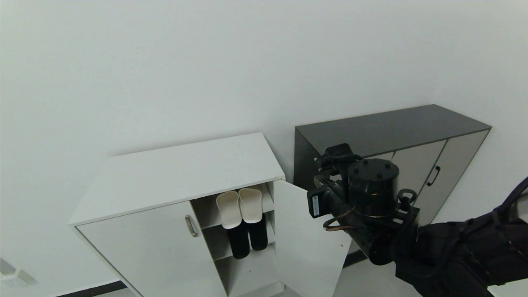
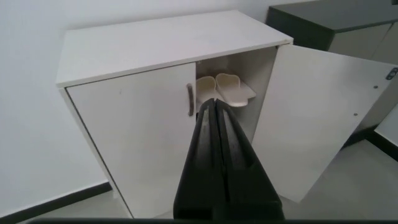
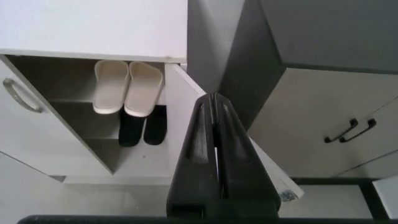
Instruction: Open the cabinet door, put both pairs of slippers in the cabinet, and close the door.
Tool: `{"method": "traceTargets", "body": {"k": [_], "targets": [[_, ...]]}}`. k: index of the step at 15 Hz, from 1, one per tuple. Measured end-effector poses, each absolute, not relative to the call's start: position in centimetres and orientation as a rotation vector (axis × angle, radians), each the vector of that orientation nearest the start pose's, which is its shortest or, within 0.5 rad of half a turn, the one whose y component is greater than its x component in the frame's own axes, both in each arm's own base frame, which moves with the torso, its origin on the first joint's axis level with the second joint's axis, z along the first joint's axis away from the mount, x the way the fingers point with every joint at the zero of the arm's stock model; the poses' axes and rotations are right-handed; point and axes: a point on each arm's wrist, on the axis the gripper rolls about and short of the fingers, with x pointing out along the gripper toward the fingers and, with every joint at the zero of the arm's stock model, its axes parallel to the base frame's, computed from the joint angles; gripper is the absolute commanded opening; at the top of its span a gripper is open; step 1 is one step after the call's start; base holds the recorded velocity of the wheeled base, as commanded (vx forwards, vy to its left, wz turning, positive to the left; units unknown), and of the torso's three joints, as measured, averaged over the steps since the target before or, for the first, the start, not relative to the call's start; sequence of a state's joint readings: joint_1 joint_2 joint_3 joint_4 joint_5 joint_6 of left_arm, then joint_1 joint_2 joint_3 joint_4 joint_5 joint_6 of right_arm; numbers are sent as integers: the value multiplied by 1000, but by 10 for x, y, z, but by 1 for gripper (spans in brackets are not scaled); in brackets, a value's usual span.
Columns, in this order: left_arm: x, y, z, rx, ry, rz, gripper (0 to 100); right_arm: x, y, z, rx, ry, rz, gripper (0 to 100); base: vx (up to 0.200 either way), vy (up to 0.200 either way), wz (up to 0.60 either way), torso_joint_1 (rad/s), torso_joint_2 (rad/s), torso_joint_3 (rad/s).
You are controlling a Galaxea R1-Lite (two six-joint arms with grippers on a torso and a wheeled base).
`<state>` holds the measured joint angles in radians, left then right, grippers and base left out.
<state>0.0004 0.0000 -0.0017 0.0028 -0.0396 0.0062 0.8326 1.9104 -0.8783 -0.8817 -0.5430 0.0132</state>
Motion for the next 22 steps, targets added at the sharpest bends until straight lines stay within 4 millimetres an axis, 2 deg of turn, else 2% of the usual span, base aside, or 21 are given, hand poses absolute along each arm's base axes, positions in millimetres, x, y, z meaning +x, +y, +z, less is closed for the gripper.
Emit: {"method": "traceTargets", "body": {"k": [1, 10, 13, 16, 20, 22], "targets": [[-23, -1, 76, 6, 1, -38, 0, 246, 253, 156, -88, 118, 287, 0, 0, 0, 0, 0, 0, 0], [-23, -1, 76, 6, 1, -39, 0, 248, 251, 152, -103, 114, 281, 0, -200, 0, 0, 2, 2, 2], [-23, -1, 76, 6, 1, -39, 0, 255, 247, 151, -107, 104, 267, 0, 0, 0, 0, 0, 0, 0], [-23, -1, 76, 6, 1, -39, 0, 276, 236, 151, -106, 100, 228, 0, 0, 0, 0, 0, 0, 0], [-23, -1, 76, 6, 1, -39, 0, 313, 208, 149, -104, 203, 190, 0, 0, 0, 0, 0, 0, 0], [-23, -1, 76, 6, 1, -38, 0, 333, 198, 158, -52, 275, 188, 0, 0, 0, 0, 0, 0, 0]]}}
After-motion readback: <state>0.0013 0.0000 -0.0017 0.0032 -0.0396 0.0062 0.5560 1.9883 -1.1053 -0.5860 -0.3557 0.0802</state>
